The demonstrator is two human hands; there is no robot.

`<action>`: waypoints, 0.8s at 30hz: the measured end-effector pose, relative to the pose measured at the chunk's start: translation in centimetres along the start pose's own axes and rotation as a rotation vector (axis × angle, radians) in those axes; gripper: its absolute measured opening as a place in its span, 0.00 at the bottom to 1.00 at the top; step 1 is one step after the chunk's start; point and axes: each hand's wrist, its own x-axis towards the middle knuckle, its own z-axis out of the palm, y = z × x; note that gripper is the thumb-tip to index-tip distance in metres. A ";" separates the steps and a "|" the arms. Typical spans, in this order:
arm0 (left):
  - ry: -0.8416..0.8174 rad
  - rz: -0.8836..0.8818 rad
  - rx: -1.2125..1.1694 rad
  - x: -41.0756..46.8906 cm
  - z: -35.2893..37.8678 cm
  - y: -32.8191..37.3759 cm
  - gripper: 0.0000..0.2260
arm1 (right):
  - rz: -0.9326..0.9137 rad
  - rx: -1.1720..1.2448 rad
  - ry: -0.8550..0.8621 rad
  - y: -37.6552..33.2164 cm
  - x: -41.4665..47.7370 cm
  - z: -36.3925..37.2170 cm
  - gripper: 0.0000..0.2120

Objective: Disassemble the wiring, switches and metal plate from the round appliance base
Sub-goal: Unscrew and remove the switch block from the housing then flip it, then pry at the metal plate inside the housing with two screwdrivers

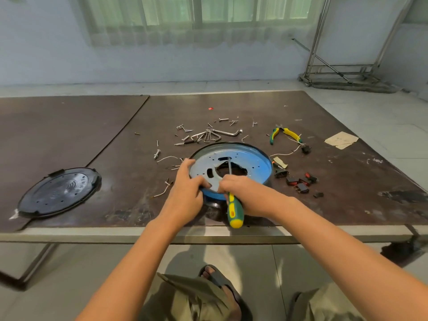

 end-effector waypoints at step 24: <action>-0.314 -0.023 0.221 7.6 4.8 3.2 0.17 | 0.844 -0.130 -0.125 21.7 -5.8 -5.2 0.19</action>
